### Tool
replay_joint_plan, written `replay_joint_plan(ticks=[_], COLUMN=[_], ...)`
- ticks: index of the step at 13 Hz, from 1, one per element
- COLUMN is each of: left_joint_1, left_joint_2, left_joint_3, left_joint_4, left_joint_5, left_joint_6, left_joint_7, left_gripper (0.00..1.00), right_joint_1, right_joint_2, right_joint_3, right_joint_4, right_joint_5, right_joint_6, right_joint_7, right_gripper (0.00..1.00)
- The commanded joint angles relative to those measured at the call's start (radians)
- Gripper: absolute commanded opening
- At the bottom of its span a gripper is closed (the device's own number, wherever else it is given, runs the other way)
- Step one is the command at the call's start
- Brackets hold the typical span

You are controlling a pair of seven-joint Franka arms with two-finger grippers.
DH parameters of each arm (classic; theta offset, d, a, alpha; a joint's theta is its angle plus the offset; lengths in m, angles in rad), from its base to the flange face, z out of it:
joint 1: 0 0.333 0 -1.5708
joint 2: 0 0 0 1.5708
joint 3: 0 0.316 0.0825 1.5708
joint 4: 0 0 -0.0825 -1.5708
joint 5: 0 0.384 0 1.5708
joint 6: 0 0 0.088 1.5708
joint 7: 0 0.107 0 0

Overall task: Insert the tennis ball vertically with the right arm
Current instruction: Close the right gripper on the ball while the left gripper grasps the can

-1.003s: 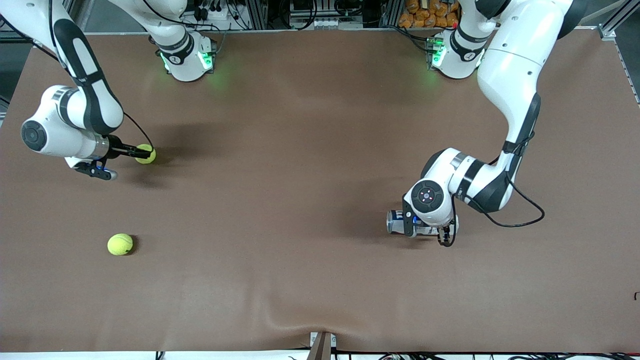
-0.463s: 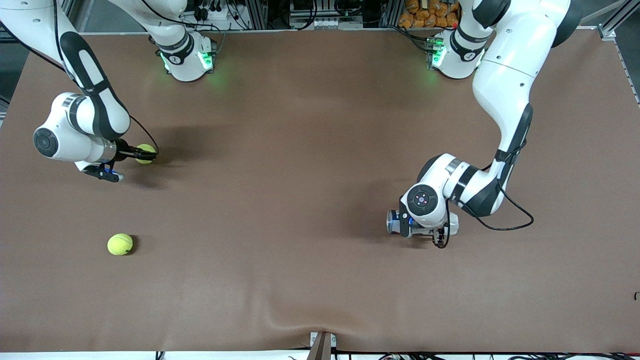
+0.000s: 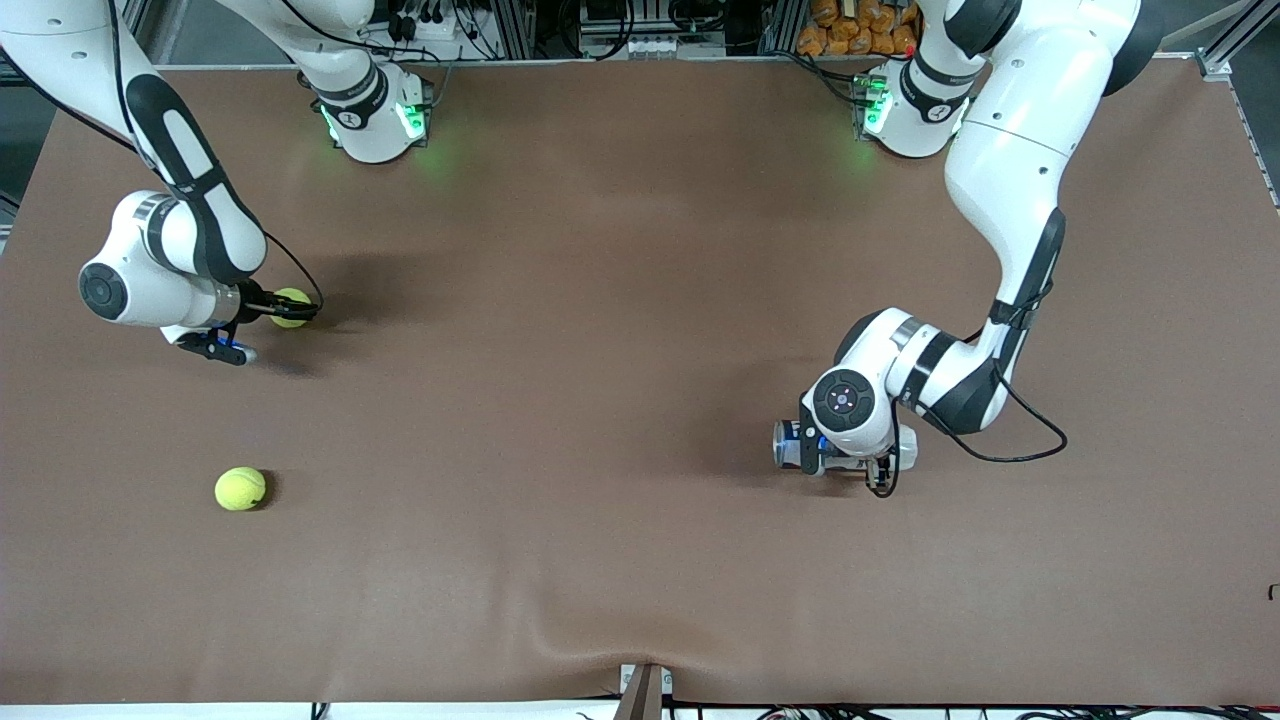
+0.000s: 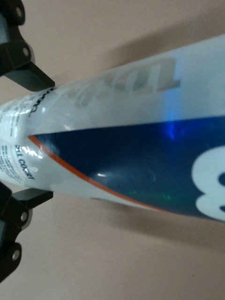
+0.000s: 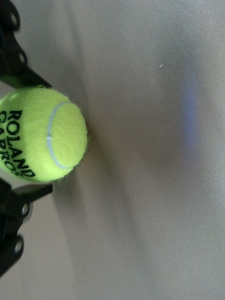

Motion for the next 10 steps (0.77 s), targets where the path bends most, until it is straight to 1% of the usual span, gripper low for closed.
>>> replay_joint_plan(ticks=[1,2,4,6,8,10], left_joint_1=[-0.006,-0.006,-0.004,-0.006,-0.009,-0.009], left_joint_2=[0.01,0.01,-0.001,-0.016,-0.016,-0.013], left_joint_3=[0.008,0.008,0.006,-0.003,-0.052,-0.13], left_joint_4=[0.009,0.009,0.017,0.024,0.064,0.082], left_joint_5=[0.028,0.035,0.035,-0.003,-0.084,-0.156], left_joint_6=[0.0,0.0,0.0,0.0,0.0,0.016], left_joint_7=[-0.019,-0.021,-0.022,-0.027,-0.035,-0.047], left_gripper=[0.75,0.75,0.73,0.73,0.73,0.73], right_joint_1=[-0.027,-0.025,-0.024,-0.016,-0.015,-0.013], right_joint_2=[-0.004,-0.007,-0.033,-0.074,-0.111,-0.142], right_joint_3=[0.017,0.017,0.018,0.02,0.023,0.027], right_joint_4=[-0.001,0.002,0.024,0.055,0.09,0.135], right_joint_5=[-0.004,-0.004,-0.002,-0.004,-0.004,-0.002], right_joint_6=[0.009,0.009,-0.003,-0.02,-0.064,-0.112], right_joint_7=[-0.01,-0.01,-0.012,-0.014,-0.026,-0.035], right_gripper=[0.54,0.5,0.5,0.5,0.5,0.5])
